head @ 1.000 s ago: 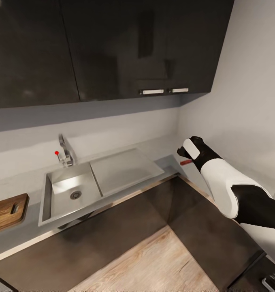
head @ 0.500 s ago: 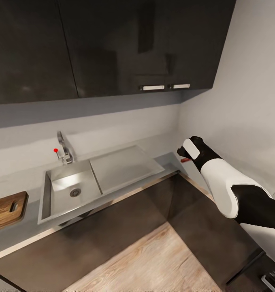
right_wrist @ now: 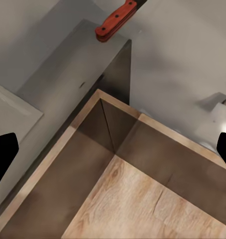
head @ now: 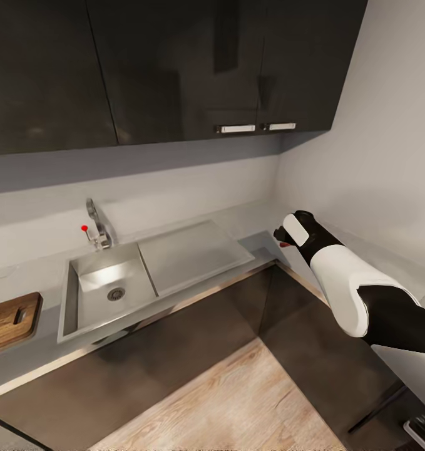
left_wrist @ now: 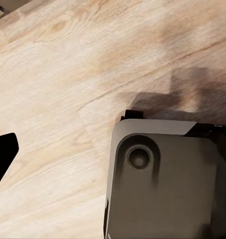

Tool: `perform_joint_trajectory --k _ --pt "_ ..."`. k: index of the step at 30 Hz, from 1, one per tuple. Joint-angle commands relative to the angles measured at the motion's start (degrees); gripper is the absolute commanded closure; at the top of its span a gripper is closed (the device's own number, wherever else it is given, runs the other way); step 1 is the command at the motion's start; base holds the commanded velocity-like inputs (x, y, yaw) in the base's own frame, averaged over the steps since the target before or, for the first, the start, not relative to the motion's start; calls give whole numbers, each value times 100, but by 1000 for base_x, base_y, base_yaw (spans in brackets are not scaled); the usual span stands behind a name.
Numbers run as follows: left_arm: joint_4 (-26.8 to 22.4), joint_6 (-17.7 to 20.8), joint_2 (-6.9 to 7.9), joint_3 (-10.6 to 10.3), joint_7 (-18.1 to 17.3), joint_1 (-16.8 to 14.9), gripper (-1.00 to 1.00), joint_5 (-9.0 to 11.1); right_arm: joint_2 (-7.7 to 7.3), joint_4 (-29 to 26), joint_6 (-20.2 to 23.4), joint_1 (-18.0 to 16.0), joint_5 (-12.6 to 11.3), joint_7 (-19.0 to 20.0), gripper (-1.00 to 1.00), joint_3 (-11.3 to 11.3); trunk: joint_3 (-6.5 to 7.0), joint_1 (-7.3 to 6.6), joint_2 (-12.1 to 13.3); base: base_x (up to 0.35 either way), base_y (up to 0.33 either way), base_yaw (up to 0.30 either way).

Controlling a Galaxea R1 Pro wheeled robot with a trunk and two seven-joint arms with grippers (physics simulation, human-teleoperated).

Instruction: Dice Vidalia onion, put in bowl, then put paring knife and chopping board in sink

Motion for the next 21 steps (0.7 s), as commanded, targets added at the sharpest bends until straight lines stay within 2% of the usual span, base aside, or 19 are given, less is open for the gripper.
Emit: perform_joint_trajectory --k 1,21 --pt "25 -44 -1 -6 -5 -11 -100 40 1 -8 21 -3 -27 -34 -100 -3 -22 3 -13 0 0 0" --pt "12 -53 27 -6 -15 -11 -100 40 -6 -8 21 -6 -27 -40 -100 -10 -201 3 -13 0 0 0"
